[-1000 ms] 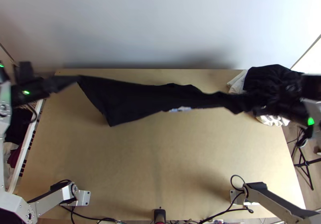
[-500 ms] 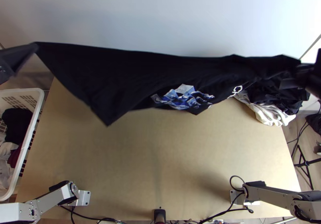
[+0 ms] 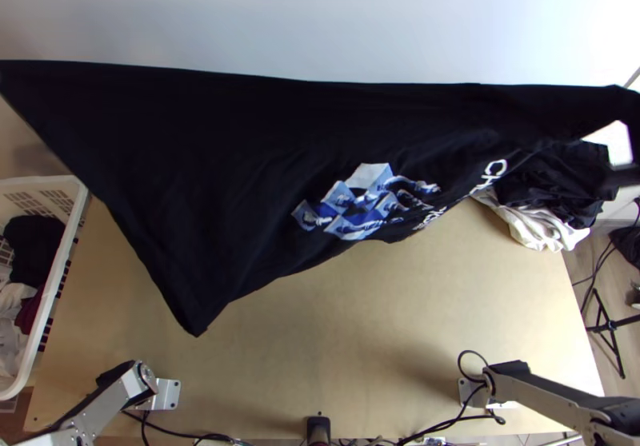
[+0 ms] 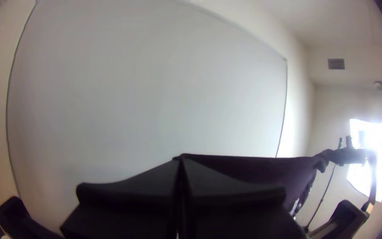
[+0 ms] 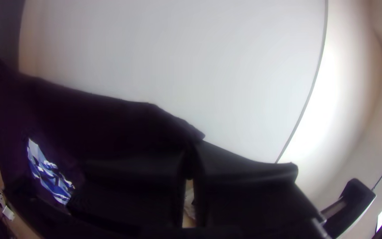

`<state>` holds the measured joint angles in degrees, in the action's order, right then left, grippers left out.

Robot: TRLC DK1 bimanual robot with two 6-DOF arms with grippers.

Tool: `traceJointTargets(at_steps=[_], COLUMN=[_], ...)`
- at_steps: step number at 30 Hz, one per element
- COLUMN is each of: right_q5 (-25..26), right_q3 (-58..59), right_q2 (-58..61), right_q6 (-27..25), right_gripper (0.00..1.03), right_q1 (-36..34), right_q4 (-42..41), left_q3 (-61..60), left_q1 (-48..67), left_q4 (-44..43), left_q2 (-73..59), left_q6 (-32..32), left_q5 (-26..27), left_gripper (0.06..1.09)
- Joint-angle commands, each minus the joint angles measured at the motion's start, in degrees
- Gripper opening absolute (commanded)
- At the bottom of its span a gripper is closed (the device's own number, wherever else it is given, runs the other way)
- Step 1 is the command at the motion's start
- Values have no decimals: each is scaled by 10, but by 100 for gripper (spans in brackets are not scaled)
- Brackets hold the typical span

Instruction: Fold the t-shirt

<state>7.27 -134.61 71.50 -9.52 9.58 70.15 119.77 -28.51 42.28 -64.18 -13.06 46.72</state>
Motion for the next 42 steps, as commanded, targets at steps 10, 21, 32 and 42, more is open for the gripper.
traceJointTargets(at_steps=[10, 21, 32, 42], right_q5=[-27, -43, -93, -93], right_q3=[71, 23, 42, 183], right_q2=[-178, -192, -223, -225], right_q6=[-182, -222, -200, -156], right_gripper=[3, 3, 3, 3], right_q1=[10, 11, -33, -62], right_q4=[-38, -88, -16, -40], left_q3=[9, 32, 66, -179], left_q1=[-85, -139, -136, -129], left_q4=[1, -3, 46, 4], left_q2=[87, 121, 139, 174], left_q6=[4, -55, -87, -45], left_q5=[-56, -57, -19, 1], left_gripper=[9, 9, 9, 9])
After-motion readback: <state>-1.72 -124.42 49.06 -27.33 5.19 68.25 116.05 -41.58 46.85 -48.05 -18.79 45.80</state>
